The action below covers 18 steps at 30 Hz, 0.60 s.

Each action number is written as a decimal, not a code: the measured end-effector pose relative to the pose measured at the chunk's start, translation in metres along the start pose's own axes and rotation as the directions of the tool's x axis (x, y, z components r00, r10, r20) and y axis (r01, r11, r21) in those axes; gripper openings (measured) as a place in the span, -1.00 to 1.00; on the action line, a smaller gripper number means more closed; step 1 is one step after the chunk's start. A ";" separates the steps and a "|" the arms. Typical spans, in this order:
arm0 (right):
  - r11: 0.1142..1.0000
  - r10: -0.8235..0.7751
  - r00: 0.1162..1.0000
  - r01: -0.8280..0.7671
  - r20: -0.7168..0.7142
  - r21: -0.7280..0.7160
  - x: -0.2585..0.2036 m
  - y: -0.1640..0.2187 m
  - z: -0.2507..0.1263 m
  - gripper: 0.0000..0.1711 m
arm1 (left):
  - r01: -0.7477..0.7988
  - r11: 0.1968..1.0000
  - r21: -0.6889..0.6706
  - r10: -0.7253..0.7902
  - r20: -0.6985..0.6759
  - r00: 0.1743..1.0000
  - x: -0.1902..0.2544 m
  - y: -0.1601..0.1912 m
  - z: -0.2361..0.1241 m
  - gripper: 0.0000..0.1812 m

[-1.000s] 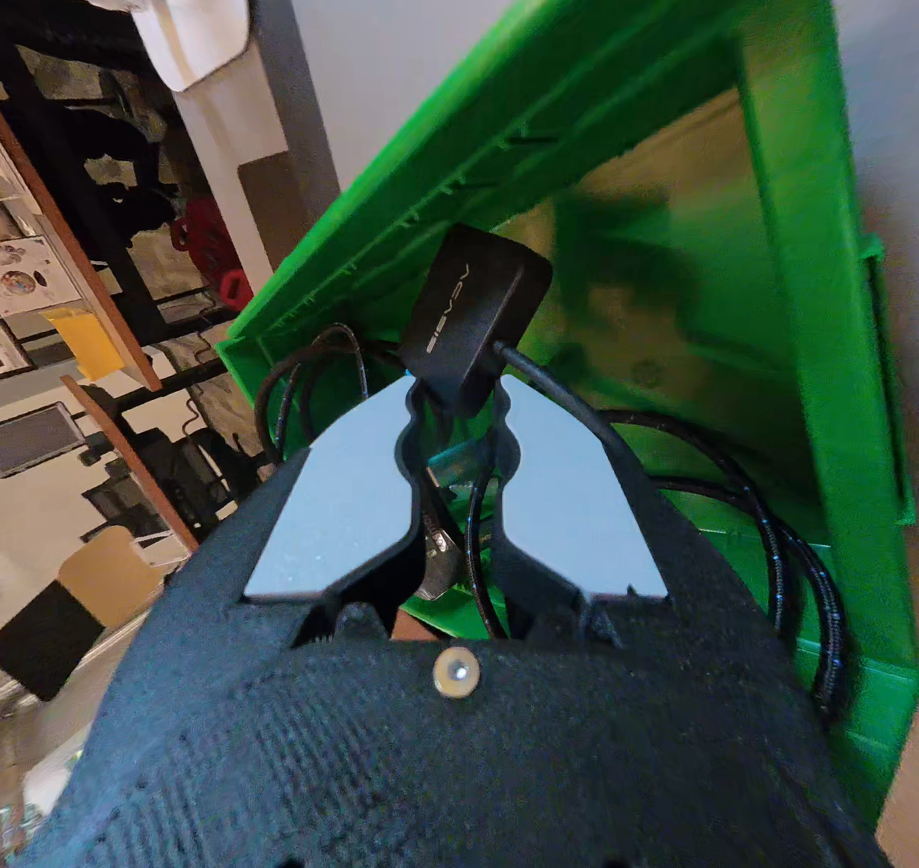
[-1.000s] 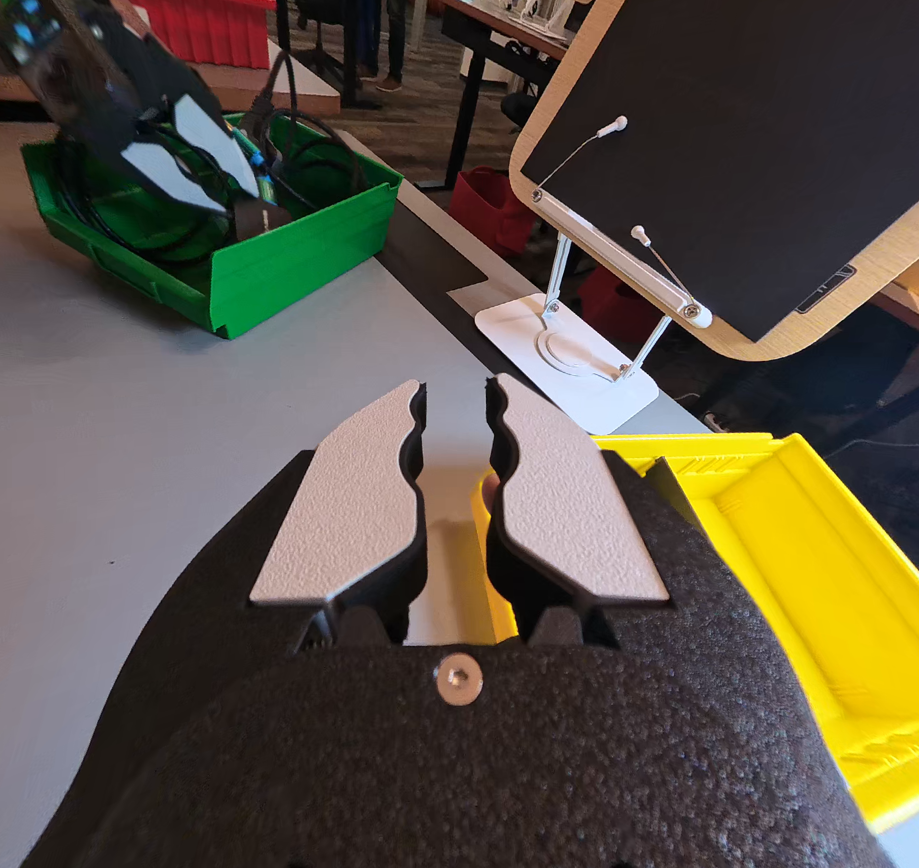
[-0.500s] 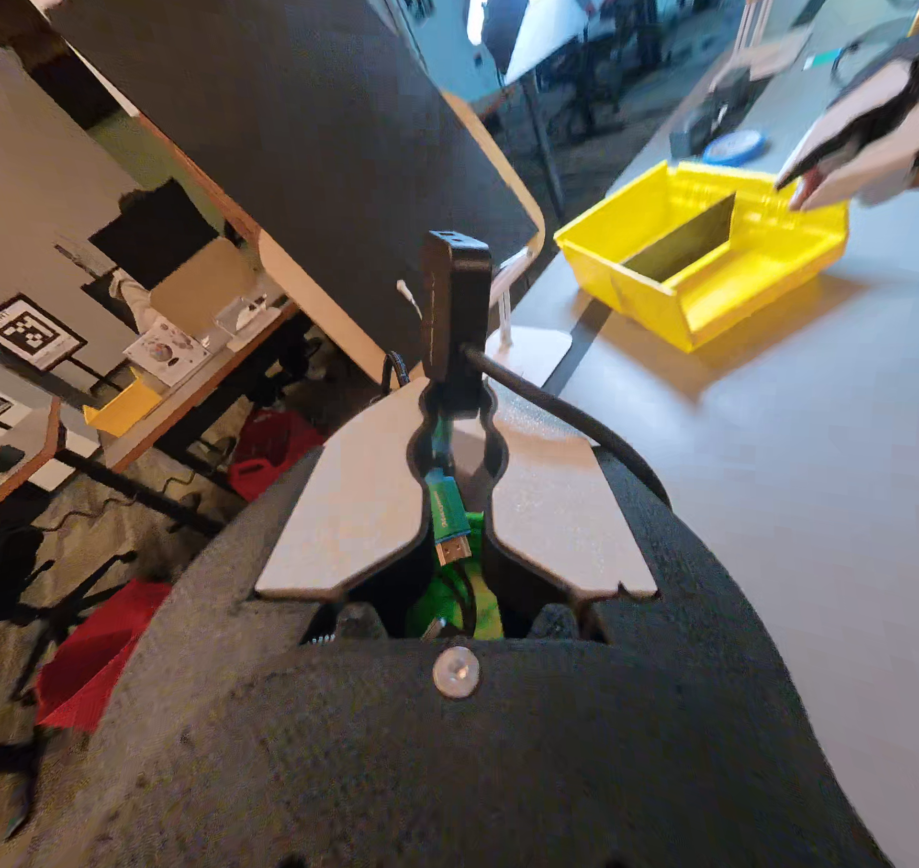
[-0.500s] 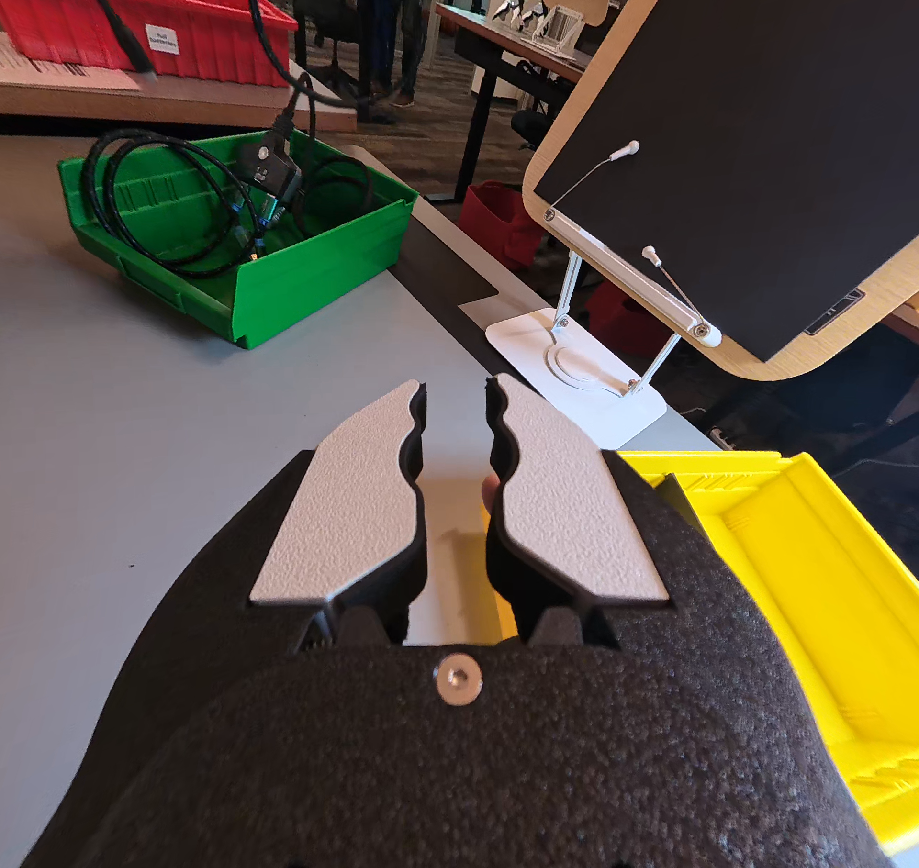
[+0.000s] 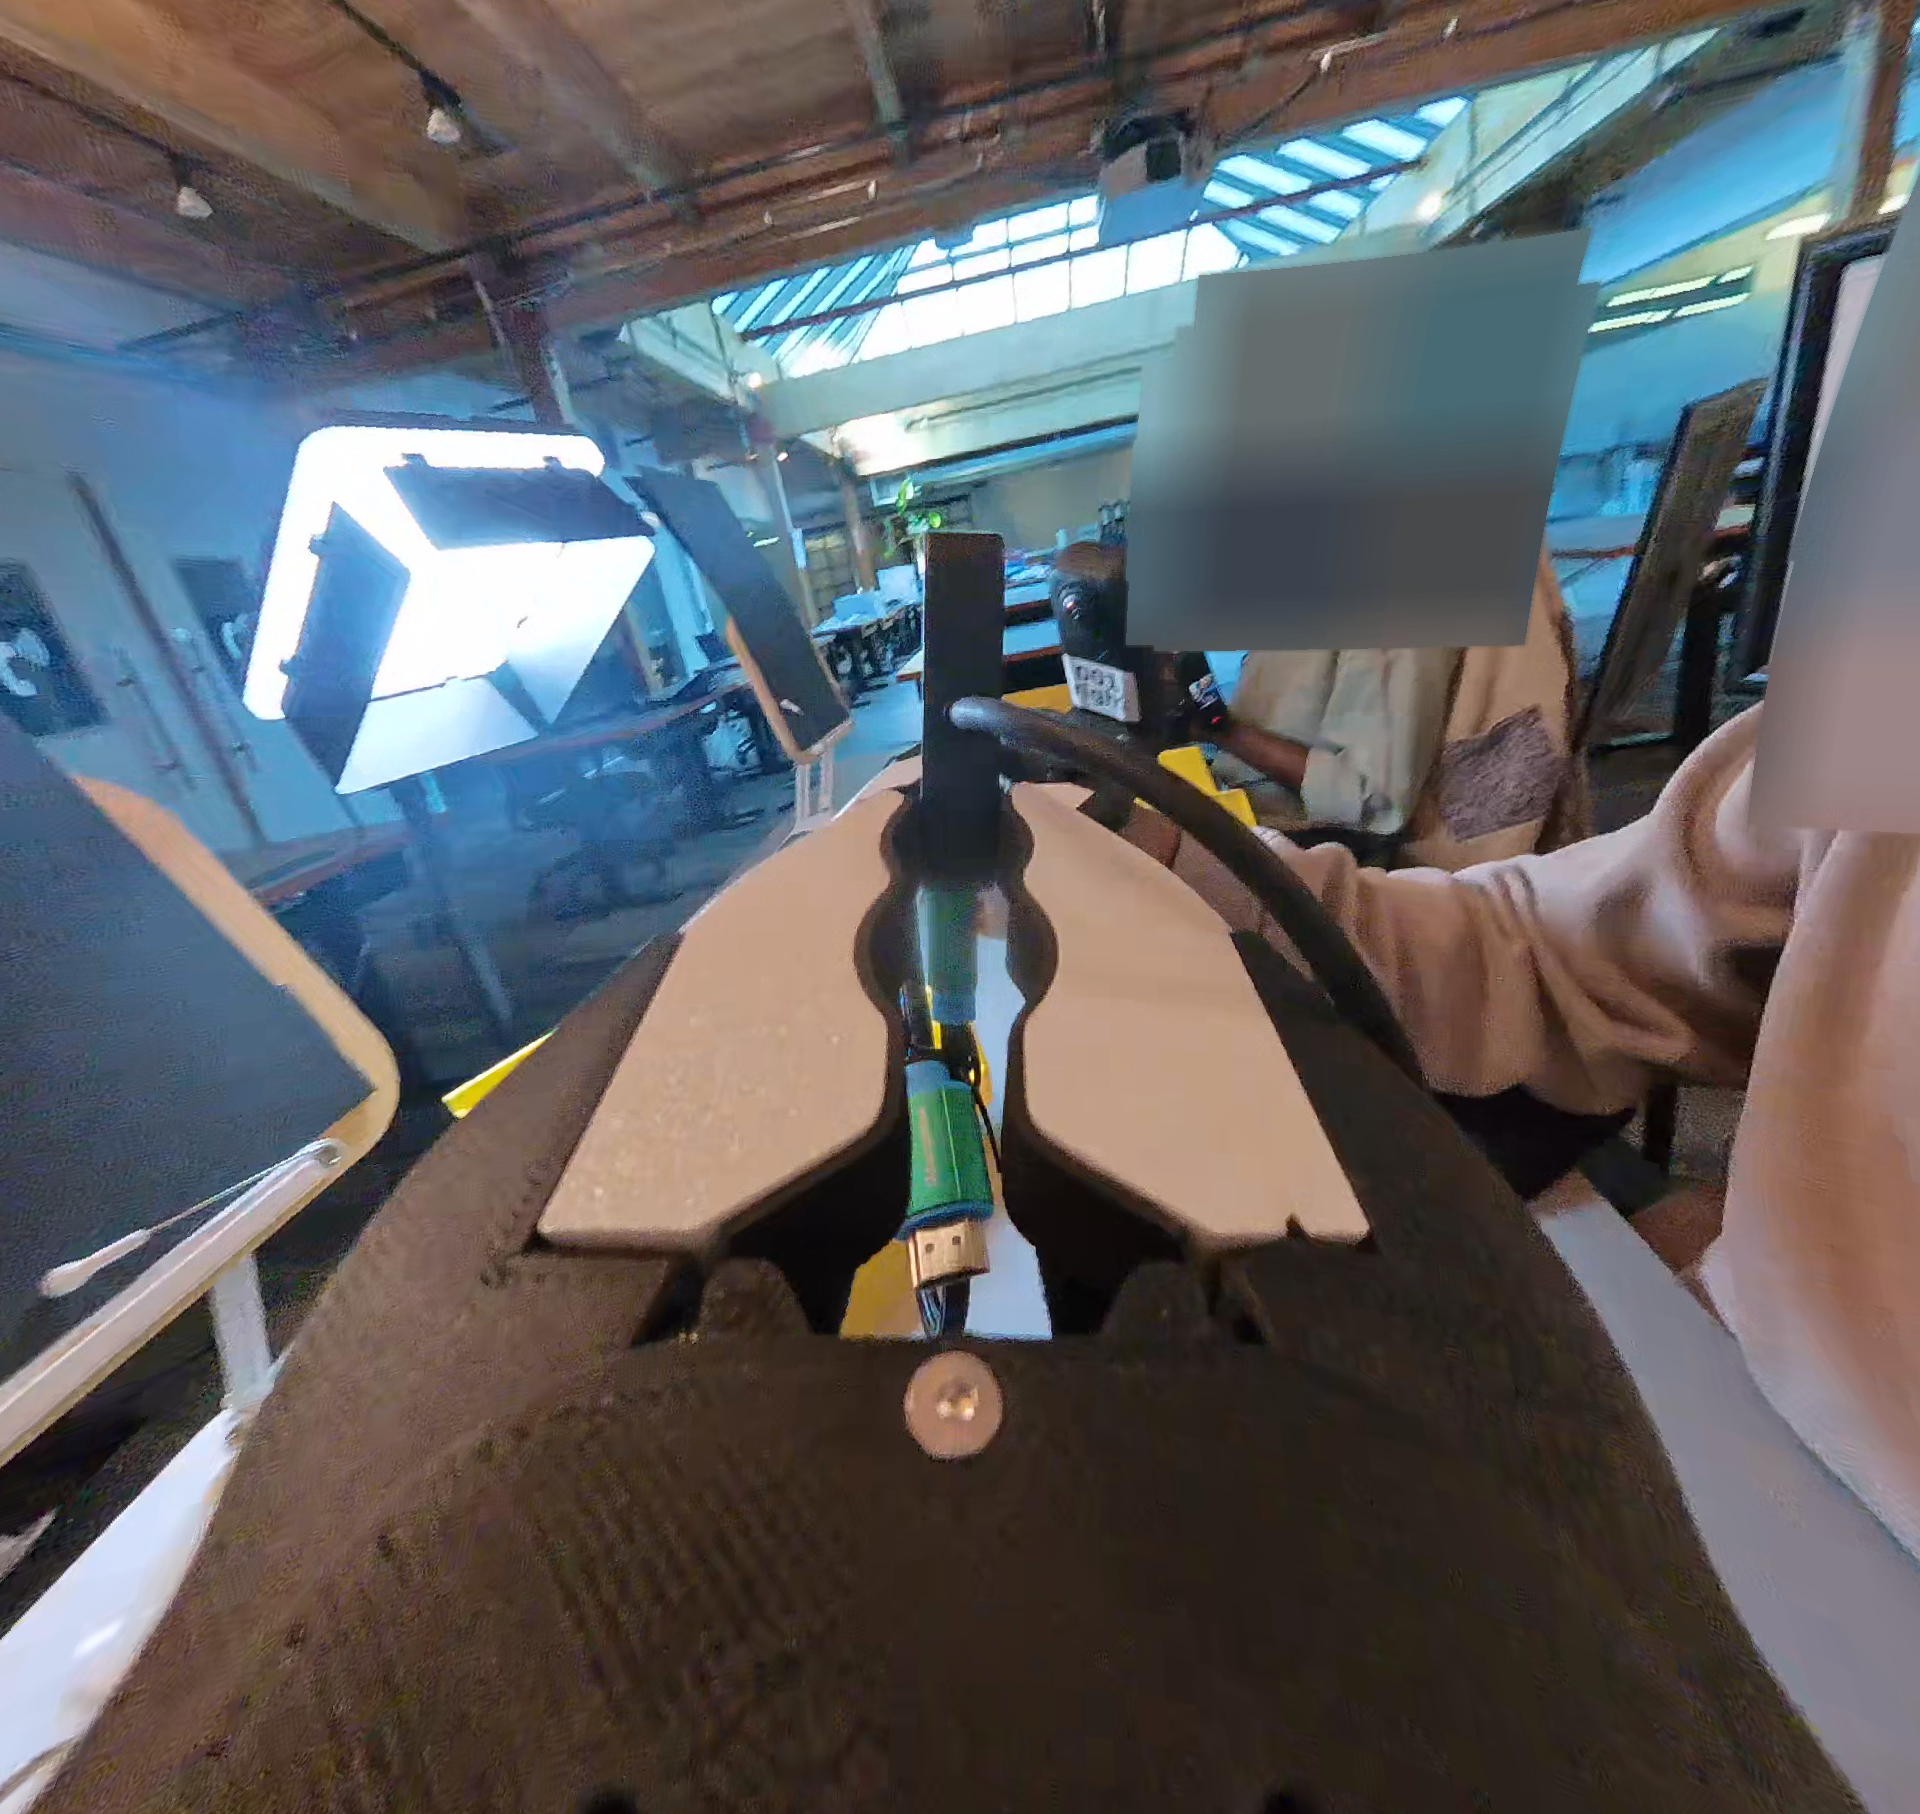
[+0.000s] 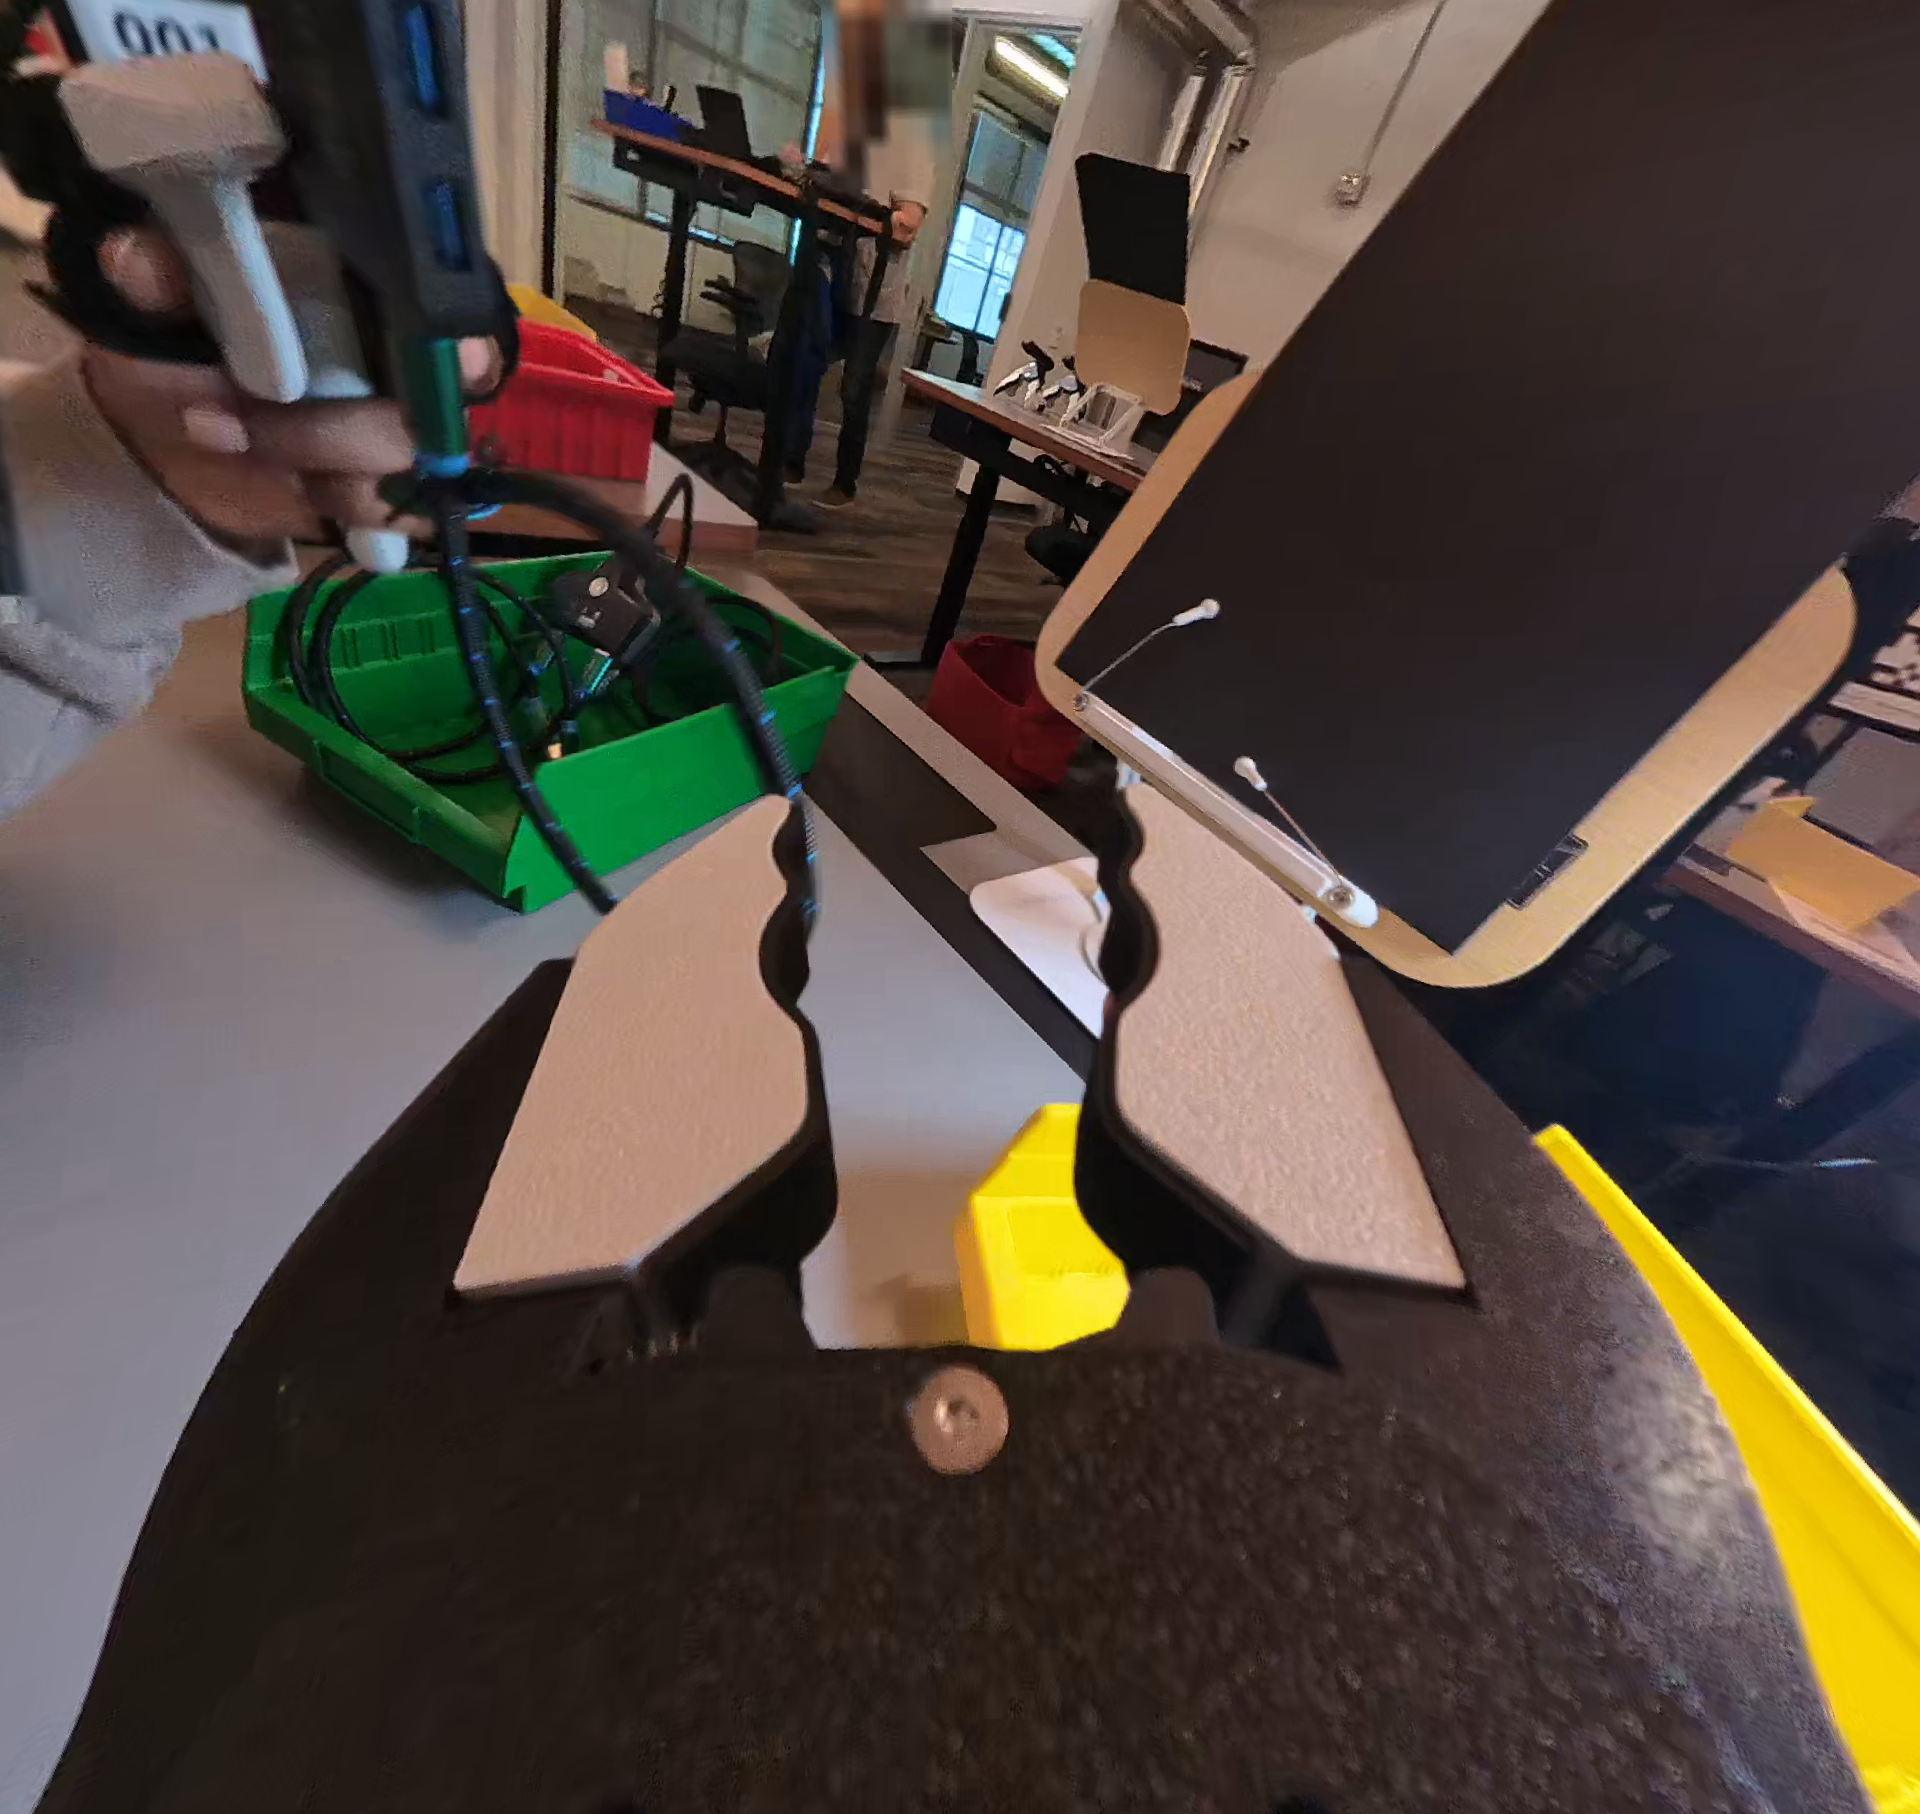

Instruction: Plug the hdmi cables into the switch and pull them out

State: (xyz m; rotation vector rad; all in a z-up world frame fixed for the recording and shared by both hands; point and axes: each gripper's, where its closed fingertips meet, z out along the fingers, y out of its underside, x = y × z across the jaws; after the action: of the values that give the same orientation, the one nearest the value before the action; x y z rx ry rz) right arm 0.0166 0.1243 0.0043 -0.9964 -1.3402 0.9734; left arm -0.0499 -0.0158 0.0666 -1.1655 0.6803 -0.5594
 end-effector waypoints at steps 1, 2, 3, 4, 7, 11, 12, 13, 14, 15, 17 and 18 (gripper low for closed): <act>1.000 0.015 1.000 -0.015 0.019 0.009 0.003 0.004 -0.002 -0.30 | 0.024 0.999 0.027 -0.024 -0.020 1.000 0.001 0.004 0.007 -0.84; 0.999 0.033 0.997 -0.034 0.074 0.016 -0.001 0.009 -0.004 -0.26 | 0.042 0.998 0.037 -0.041 -0.028 0.999 0.001 0.010 0.014 -0.85; 0.999 0.048 0.990 -0.051 0.131 0.017 -0.007 0.012 -0.005 -0.26 | 0.051 0.998 0.035 -0.050 -0.032 0.998 0.001 0.018 0.019 -0.85; 0.999 0.043 0.984 -0.048 0.175 0.020 -0.014 0.012 -0.006 -0.26 | 0.056 0.998 0.028 -0.055 -0.033 0.998 0.001 0.027 0.023 -0.85; 0.999 -0.023 0.960 0.012 0.278 0.039 -0.043 0.005 -0.004 -0.29 | 0.086 0.995 -0.047 -0.087 -0.035 0.996 0.001 0.059 0.033 -0.85; 0.998 -0.060 0.938 0.059 0.341 0.015 -0.078 0.011 0.014 -0.47 | 0.115 0.990 -0.085 -0.120 -0.059 0.991 0.009 0.082 0.040 -0.85; 0.997 -0.077 0.939 0.071 0.334 0.031 -0.082 0.012 0.019 -0.62 | 0.120 0.989 -0.086 -0.126 -0.069 0.990 0.012 0.085 0.042 -0.85; 0.996 -0.078 0.942 0.059 0.326 0.069 -0.084 0.008 0.021 -0.68 | 0.114 0.990 -0.078 -0.118 -0.055 0.991 0.010 0.085 0.042 -0.85; 0.996 -0.057 0.937 0.028 0.345 0.088 -0.086 0.005 0.021 -0.75 | 0.110 0.992 -0.067 -0.113 -0.048 0.992 0.008 0.082 0.040 -0.84; 0.998 -0.027 0.933 0.002 0.360 0.069 -0.086 0.006 0.021 -0.80 | 0.097 0.991 -0.093 -0.100 -0.029 0.995 0.004 0.084 0.038 -0.83; 0.997 -0.076 0.949 0.081 0.307 -0.005 -0.077 0.017 0.024 -0.82 | -0.030 0.962 -0.271 0.050 0.070 0.996 -0.011 0.101 0.028 -0.85; 0.987 -0.130 0.957 0.150 0.260 -0.058 -0.070 0.025 0.025 -0.82 | -0.109 0.898 -0.426 0.184 0.139 0.973 -0.028 0.116 0.013 -0.93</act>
State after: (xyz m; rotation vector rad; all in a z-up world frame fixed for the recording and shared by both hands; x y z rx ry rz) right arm -0.0081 0.0654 -0.0410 -0.8404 -1.6512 0.9718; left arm -0.0534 0.0477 -0.0355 -1.5271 0.7480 -0.1786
